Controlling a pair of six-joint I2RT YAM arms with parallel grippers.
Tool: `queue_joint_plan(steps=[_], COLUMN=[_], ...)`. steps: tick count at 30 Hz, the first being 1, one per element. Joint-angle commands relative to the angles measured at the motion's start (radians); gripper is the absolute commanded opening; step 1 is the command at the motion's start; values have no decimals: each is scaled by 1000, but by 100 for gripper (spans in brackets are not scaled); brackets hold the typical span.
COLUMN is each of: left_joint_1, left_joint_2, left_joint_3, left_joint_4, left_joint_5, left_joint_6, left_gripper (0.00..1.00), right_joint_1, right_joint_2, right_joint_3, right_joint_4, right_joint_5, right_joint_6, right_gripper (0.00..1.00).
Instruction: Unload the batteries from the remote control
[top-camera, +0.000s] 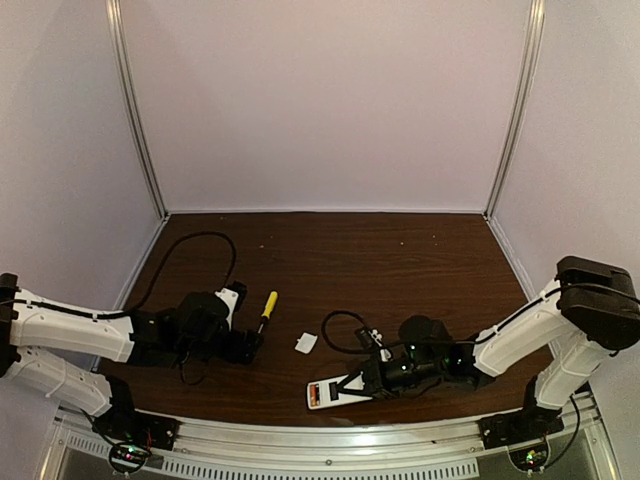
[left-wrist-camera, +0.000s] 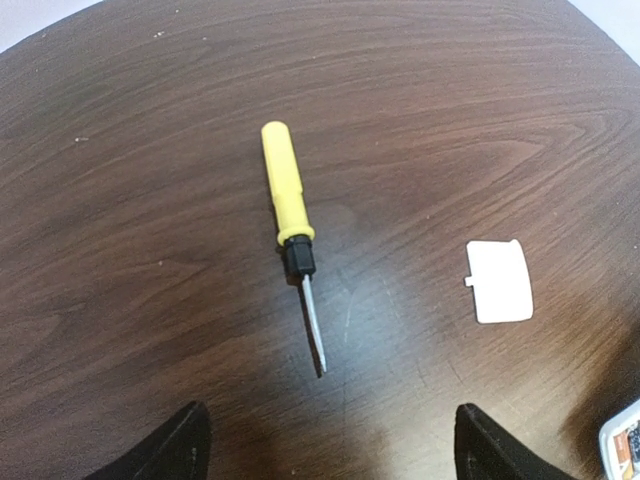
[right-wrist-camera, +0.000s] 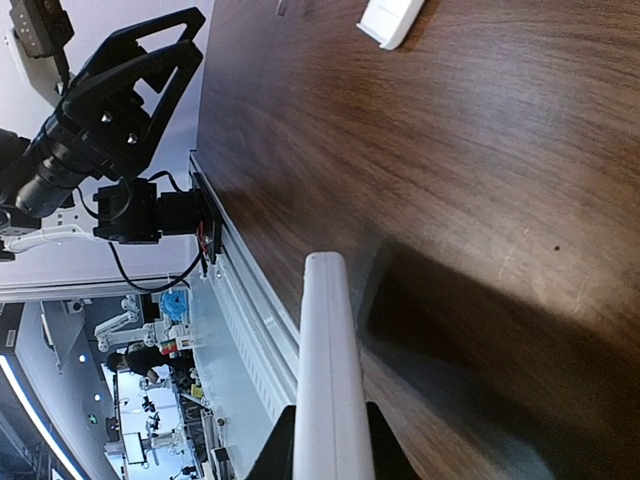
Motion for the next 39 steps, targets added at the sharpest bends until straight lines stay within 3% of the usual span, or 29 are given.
queue_joint_plan(steps=[1, 8, 13, 22, 28, 39], left_joint_1=[11, 14, 16, 21, 24, 28], left_joint_2=[7, 3, -4, -4, 2, 5], left_joint_3=[-16, -23, -27, -33, -35, -36], left_joint_4=[22, 22, 22, 22, 22, 22], left_joint_5=[15, 21, 24, 27, 28, 34], left_joint_6=[-3, -4, -5, -3, -3, 0], left_gripper=[85, 84, 83, 83, 83, 83], right_joint_1=[-32, -66, -91, -122, -136, -138], right_joint_2=[45, 115, 128, 116, 73, -105], right_joint_3=[16, 9, 2, 8, 14, 36], right_joint_4=[35, 115, 98, 3, -127, -482], right_joint_5=[26, -6, -9, 5, 62, 304], right_joint_6=[-17, 12, 7, -50, -111, -254], right_gripper=[0, 13, 35, 61, 85, 96])
